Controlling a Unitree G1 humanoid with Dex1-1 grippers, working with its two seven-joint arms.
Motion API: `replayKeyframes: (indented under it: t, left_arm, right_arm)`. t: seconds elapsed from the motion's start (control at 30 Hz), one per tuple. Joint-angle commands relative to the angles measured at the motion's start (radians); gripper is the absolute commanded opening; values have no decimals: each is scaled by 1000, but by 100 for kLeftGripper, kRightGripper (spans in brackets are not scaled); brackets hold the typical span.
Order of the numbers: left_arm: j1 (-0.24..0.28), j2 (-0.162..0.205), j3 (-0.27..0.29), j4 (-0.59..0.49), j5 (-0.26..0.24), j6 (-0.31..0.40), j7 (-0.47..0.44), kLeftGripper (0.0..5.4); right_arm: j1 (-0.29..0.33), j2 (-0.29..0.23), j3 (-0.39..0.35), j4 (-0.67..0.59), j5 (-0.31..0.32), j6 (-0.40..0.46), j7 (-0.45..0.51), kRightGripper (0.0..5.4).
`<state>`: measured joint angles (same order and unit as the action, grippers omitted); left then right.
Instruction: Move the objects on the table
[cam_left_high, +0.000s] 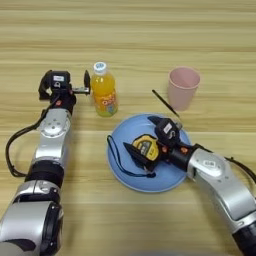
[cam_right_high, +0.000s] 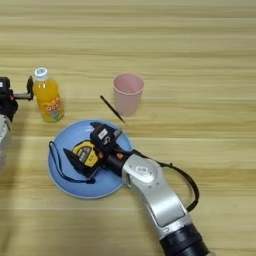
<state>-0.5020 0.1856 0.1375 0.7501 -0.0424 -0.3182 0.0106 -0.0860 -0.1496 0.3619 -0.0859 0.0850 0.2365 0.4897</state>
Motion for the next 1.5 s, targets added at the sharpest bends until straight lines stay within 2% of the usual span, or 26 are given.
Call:
replayKeyframes:
  t: [0.03, 0.37, 0.8, 1.2, 1.3, 1.5]
  left_arm:
    - [5, 4, -8, -6, 18, 15, 5, 535]
    - [5, 3, -11, -7, 22, 15, 9, 535]
    - [3, 2, -12, -4, 22, 14, 11, 535]
    - [4, 1, -13, -5, 23, 14, 11, 535]
    - [5, 1, -13, -6, 23, 14, 11, 540]
    - [5, 2, -13, -5, 23, 13, 11, 540]
  right_arm:
    - [42, -31, -33, -100, 50, 106, 16, 540]
    - [90, -68, -36, -240, 107, 201, 37, 540]
    - [58, -67, -22, -71, 55, 171, 24, 540]
    - [53, -64, -10, -27, 30, 126, 26, 540]
    - [53, -62, -11, -23, 28, 117, 27, 506]
    - [54, -56, -12, -21, 28, 101, 27, 480]
